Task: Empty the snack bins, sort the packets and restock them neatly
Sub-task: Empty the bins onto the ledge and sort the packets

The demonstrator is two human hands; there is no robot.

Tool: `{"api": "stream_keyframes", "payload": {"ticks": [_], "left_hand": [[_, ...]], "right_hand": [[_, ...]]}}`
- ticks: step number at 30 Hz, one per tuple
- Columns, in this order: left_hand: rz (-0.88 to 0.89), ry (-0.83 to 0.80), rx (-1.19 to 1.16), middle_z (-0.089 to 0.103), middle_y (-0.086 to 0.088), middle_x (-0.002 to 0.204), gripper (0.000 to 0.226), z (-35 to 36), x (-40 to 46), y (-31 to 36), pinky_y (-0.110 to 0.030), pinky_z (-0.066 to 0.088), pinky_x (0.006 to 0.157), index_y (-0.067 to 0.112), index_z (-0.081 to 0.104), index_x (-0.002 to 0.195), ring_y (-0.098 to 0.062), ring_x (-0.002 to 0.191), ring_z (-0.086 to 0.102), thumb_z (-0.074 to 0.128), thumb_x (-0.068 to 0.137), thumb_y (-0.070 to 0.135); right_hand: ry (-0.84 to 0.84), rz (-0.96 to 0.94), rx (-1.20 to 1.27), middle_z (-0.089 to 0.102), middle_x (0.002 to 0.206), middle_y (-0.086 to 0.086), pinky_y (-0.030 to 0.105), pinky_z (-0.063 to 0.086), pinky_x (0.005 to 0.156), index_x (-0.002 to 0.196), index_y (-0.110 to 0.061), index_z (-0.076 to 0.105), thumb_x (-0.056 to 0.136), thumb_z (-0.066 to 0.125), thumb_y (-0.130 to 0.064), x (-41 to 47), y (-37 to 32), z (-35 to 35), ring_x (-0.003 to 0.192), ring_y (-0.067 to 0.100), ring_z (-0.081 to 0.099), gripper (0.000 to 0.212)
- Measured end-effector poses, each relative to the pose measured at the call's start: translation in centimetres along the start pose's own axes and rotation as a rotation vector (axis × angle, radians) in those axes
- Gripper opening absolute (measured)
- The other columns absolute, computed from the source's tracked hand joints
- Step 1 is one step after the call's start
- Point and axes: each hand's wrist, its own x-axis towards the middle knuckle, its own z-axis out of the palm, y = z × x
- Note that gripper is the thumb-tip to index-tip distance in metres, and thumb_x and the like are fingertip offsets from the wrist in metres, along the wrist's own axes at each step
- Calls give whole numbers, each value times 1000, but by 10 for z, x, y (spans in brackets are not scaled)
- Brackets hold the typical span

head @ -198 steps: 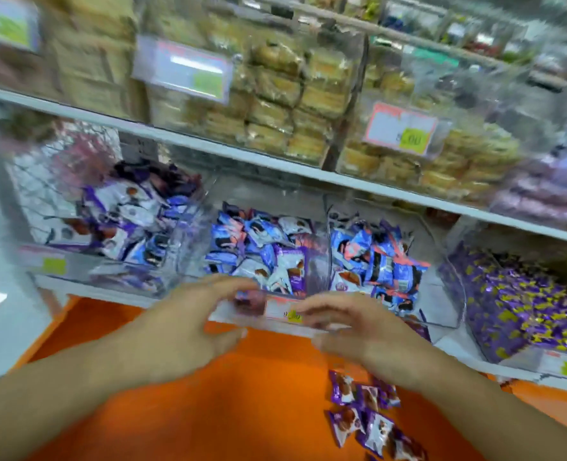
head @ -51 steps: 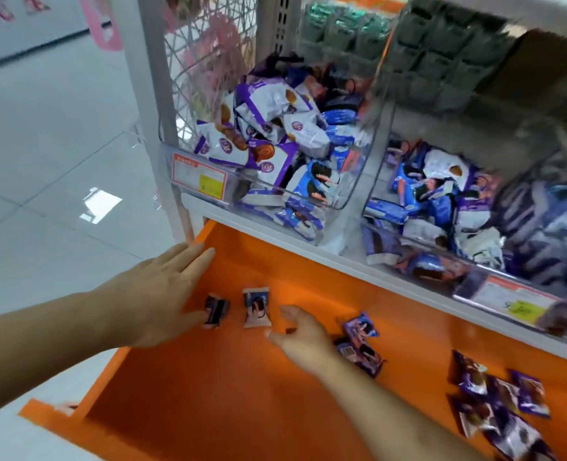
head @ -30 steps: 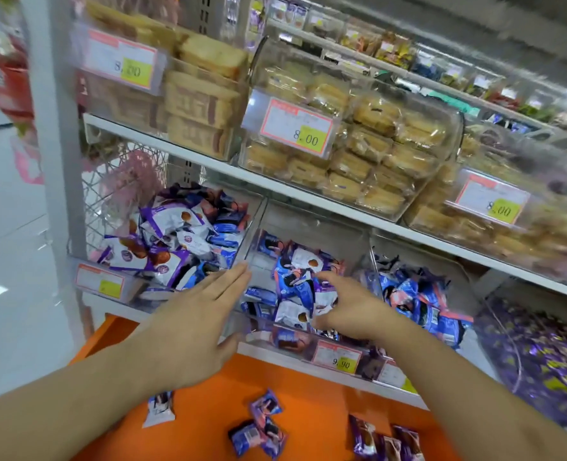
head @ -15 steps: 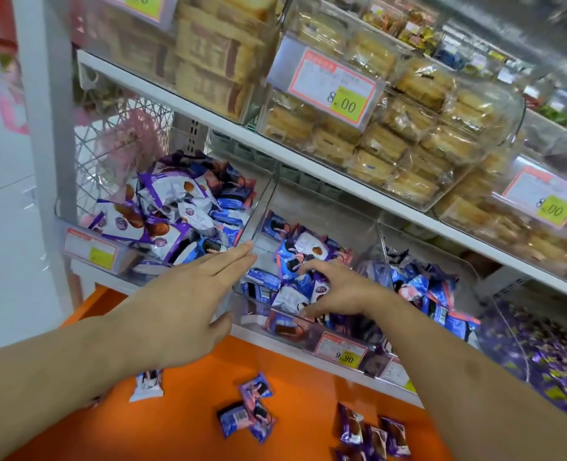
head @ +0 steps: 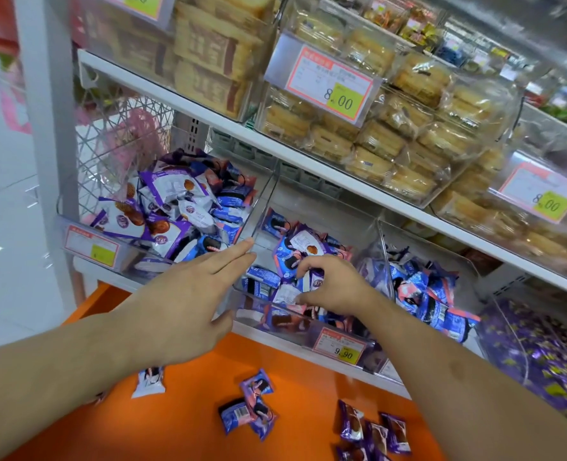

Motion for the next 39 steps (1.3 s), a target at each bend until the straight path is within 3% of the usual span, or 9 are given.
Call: {"api": "stream_keyframes", "payload": {"ticks": [9, 13, 16, 18, 22, 25, 30, 34, 39], "left_hand": [[-35, -72, -11, -24, 25, 167, 90, -9, 1, 10, -31, 28, 125, 37, -7, 164, -6, 157, 12, 54, 99, 47], [-71, -85, -24, -20, 23, 168, 87, -17, 1, 18, -25, 24, 124, 36, -6, 164, -5, 156, 12, 54, 102, 43], [-70, -13, -32, 1, 18, 171, 77, -24, 1, 29, -16, 9, 119, 33, 10, 165, -6, 156, 11, 55, 102, 40], [-52, 41, -92, 16, 20, 165, 67, -30, -1, 44, -14, 14, 117, 36, 27, 158, -4, 151, 22, 59, 100, 44], [-231, -74, -715, 36, 31, 149, 86, -43, 1, 82, -31, 42, 112, 51, 33, 147, 4, 133, 46, 76, 76, 69], [-347, -230, -1191, 49, 17, 150, 104, -42, 0, 113, -44, 53, 105, 56, 32, 149, -9, 120, 67, 92, 64, 58], [-329, -232, -1411, 74, -9, 123, 64, -31, -16, 145, -63, 53, 101, 34, 60, 135, -33, 113, 72, 84, 84, 5], [-380, -189, -1383, 76, -9, 117, 60, -29, -33, 156, -60, 56, 97, 29, 62, 133, -35, 106, 74, 81, 85, 0], [-457, -158, -1275, 78, -10, 111, 59, -30, -47, 154, -54, 59, 95, 30, 61, 132, -34, 101, 76, 80, 85, -1]], "right_hand": [[333, -24, 170, 60, 109, -15, 17, 46, 76, 94, -39, 71, 78, 91, -21, -12, -2, -20, 96, 3, 61, 32], [436, -30, 421, 72, 103, -10, 37, 61, 74, 97, -36, 72, 83, 88, -19, -34, -13, -42, 87, 18, 71, 27], [473, -33, 610, 77, 97, -7, 43, 65, 72, 99, -33, 74, 84, 88, -15, -59, -29, -56, 85, 17, 77, 27], [492, -51, 688, 77, 93, -8, 34, 63, 64, 101, -27, 73, 86, 87, -12, -82, -41, -62, 74, 8, 75, 25], [501, -89, 799, 73, 90, -9, 23, 57, 60, 105, -20, 73, 87, 85, -11, -131, -61, -61, 71, 6, 71, 24], [516, -104, 852, 66, 78, -7, 18, 48, 56, 106, -24, 73, 86, 86, -14, -159, -71, -48, 60, 3, 60, 26], [496, -59, 923, 69, 113, -21, 25, 59, 79, 108, -35, 74, 86, 86, -26, -192, -77, -31, 95, 4, 70, 27], [475, 17, 1013, 67, 130, -16, 49, 56, 99, 115, -38, 73, 83, 87, -38, -209, -58, -26, 116, 20, 68, 35], [455, 83, 1139, 67, 124, -27, 52, 53, 107, 107, -37, 77, 71, 86, -38, -227, -34, -24, 124, 14, 64, 37]]}}
